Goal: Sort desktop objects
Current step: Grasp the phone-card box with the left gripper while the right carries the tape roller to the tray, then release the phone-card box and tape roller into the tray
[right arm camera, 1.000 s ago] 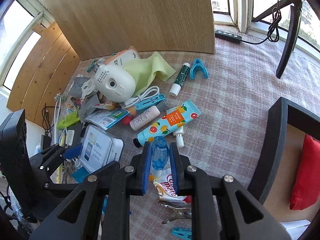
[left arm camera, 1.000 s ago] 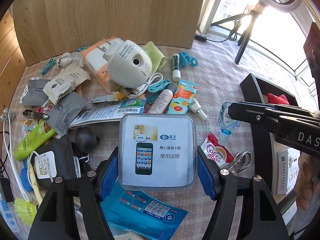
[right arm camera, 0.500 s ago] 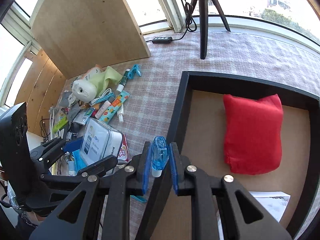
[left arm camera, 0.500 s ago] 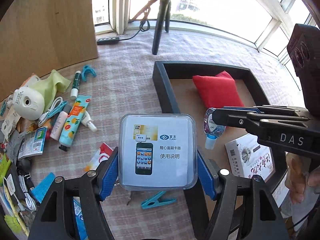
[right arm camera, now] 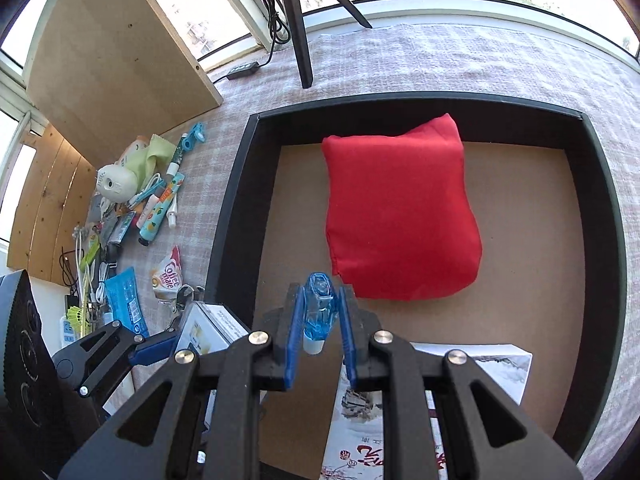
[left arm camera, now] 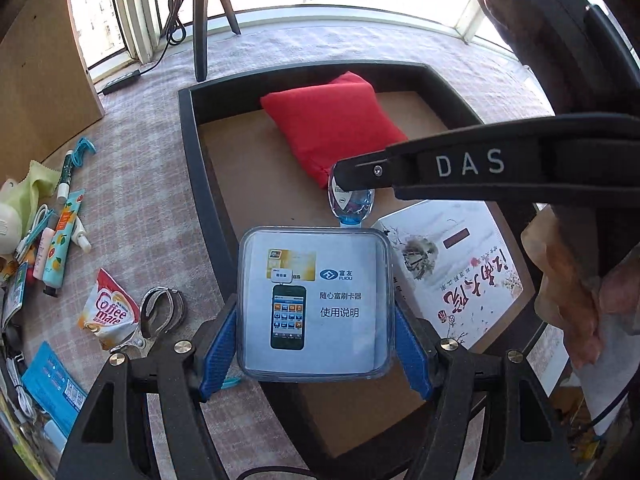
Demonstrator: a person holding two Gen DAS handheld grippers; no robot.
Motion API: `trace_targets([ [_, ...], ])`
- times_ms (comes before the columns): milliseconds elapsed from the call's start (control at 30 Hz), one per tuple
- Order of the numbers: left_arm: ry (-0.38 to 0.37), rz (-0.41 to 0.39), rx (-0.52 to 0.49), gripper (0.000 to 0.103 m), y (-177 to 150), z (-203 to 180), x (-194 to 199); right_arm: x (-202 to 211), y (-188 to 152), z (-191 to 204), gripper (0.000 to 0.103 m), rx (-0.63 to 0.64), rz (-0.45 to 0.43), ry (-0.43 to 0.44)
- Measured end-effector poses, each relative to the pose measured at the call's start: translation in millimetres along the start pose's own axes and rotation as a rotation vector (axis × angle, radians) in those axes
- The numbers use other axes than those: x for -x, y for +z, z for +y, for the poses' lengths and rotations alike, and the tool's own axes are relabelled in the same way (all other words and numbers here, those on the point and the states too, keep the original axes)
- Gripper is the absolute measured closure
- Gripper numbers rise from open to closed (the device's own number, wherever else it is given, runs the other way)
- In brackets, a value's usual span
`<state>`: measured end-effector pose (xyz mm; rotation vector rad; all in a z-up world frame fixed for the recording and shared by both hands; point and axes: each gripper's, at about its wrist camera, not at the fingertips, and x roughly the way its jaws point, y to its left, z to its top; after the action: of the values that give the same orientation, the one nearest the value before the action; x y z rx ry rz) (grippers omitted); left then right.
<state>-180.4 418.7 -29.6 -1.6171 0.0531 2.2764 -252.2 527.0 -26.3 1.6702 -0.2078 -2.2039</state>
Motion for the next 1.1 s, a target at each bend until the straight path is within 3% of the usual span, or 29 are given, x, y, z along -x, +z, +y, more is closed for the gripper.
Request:
trace_targets([
  [167,-0.008,0.016,0.018,0.034,0,0,1,0,2,5,0.085,0.018,0.009,-0.016],
  [300,-0.004,0.0,0.045,0.032,-3,8,9,4,5,8,0.078,0.021,-0.001,-0.022],
  [533,0.038,-0.034,0.156,0.032,-19,52,30,5,6,23,0.078,0.048,0.001,0.0],
  [900,0.175,-0.035,0.465,0.035,-95,162,57,-20,-2,96,0.078,0.237,0.068,0.062],
  [1100,0.192,-0.03,0.573,0.035,-127,188,67,-42,-10,146,0.072,0.378,0.122,0.085],
])
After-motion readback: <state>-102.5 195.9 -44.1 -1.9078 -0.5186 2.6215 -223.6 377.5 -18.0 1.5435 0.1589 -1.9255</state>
